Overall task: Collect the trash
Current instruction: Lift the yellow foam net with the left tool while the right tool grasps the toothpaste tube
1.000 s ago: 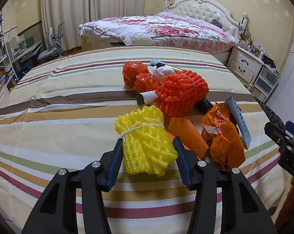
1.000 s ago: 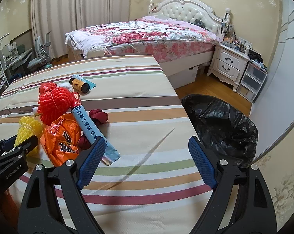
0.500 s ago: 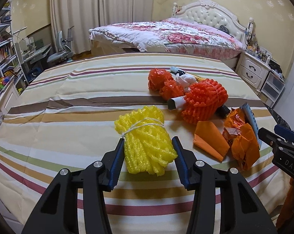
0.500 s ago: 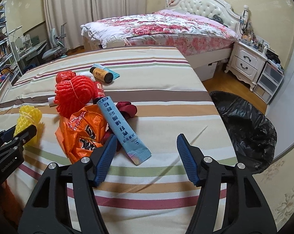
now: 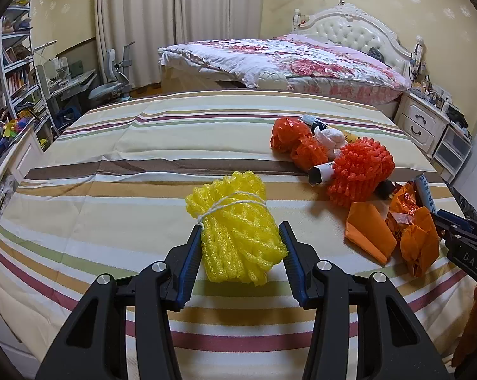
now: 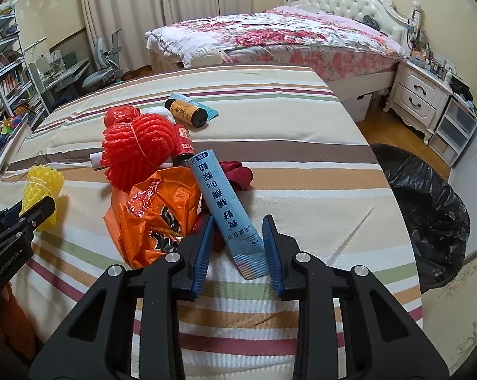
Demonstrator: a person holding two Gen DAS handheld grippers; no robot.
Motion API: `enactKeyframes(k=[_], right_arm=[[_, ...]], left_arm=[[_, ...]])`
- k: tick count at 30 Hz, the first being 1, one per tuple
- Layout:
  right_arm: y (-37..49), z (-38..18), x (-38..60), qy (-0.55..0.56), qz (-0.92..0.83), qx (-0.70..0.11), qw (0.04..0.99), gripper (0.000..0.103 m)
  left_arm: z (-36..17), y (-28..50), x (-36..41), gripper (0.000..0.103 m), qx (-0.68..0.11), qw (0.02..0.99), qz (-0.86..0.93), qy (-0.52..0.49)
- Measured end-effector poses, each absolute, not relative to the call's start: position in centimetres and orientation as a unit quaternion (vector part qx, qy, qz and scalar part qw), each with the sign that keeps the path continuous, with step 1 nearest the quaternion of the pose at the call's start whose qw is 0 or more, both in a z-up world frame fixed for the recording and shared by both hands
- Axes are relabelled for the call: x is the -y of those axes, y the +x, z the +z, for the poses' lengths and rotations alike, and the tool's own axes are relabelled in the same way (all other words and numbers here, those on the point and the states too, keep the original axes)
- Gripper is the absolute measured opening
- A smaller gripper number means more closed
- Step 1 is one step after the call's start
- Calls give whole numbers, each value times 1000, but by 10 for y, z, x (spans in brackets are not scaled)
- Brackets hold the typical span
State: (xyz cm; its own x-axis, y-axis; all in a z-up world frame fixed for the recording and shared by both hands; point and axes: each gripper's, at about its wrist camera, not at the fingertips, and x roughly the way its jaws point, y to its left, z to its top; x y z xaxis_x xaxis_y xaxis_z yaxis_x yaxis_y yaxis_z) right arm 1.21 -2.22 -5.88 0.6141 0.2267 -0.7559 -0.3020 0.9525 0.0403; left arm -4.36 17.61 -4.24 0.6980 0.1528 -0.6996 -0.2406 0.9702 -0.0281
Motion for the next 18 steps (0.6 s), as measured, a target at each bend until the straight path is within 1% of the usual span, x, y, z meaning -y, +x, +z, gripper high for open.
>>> enactKeyframes(k=[11,13,18], right_arm=[[4,-51,33,-34,146,-406,902,23],[4,-50,37,-30,143,-405,903,20],[6,-49,45,-20,138,-404,904,20]], left_arm=[[-38,-44,-172,48,-366,923,101,-59],[-35,-45,-167,48,-361,926,97,-56],[-28,-44,-157,48,-350,932,86,-46]])
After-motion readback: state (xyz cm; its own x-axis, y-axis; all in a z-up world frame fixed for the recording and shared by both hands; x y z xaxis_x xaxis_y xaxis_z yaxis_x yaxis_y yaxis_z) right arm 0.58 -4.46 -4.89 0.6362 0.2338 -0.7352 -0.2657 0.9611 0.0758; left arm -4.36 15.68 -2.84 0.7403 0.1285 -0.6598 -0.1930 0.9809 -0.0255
